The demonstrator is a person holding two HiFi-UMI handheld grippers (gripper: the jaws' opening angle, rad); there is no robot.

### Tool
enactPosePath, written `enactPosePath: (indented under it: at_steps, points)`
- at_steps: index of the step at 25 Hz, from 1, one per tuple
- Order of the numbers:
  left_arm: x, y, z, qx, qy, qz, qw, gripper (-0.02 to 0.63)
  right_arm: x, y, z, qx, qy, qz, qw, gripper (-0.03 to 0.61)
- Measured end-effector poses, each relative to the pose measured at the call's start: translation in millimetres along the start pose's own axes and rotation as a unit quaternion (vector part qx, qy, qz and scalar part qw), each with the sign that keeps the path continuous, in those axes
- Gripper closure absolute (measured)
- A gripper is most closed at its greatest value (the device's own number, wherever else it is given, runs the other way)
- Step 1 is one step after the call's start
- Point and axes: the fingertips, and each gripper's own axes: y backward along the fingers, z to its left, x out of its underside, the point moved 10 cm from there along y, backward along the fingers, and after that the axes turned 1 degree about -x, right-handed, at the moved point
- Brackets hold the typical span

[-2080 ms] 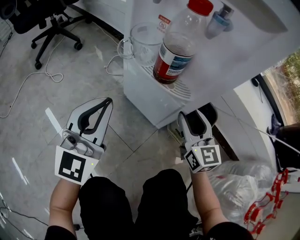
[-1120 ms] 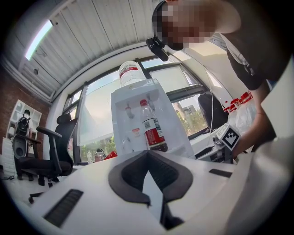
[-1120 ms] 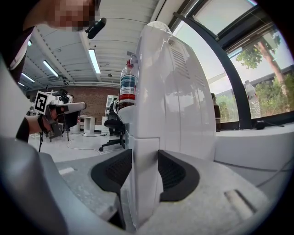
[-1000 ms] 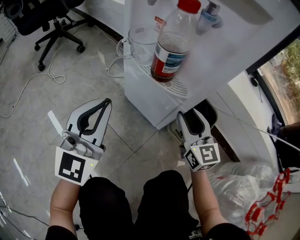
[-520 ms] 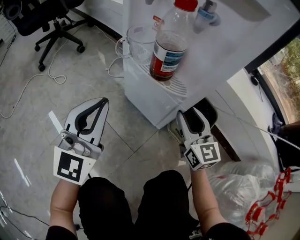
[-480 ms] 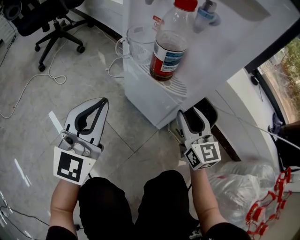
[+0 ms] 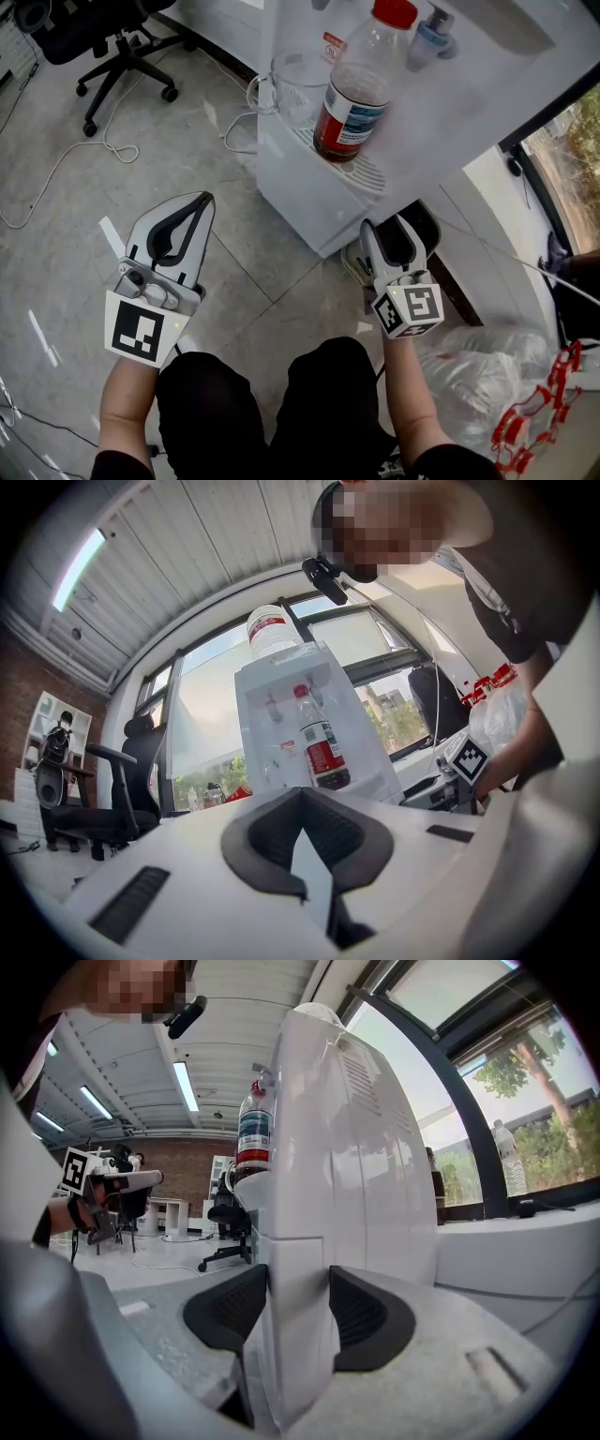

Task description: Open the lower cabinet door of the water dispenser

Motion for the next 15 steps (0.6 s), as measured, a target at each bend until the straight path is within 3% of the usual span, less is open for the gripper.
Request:
enactPosePath:
  at_steps: [8, 13, 15]
  points:
    - [3.4, -3.5, -2.1, 0.005, 0.012, -0.007, 0.9999, 0.606, 1.9, 3.4, 6.9, -0.005, -0.008, -0.005, 1.000, 0.387]
    - [5.0, -6.7, -8.3, 0.014, 0.018, -0.009, 0.9997, 0.606, 2.0, 3.4, 28.5, -0.061, 0.032, -0.001, 0.998, 0.405]
    - [4.6, -5.9, -8.3, 0.012, 0.019, -0.011, 0.9997, 0.606, 3.2, 4.4, 32.9, -0.065, 0.032, -0.004, 0.997, 0.405]
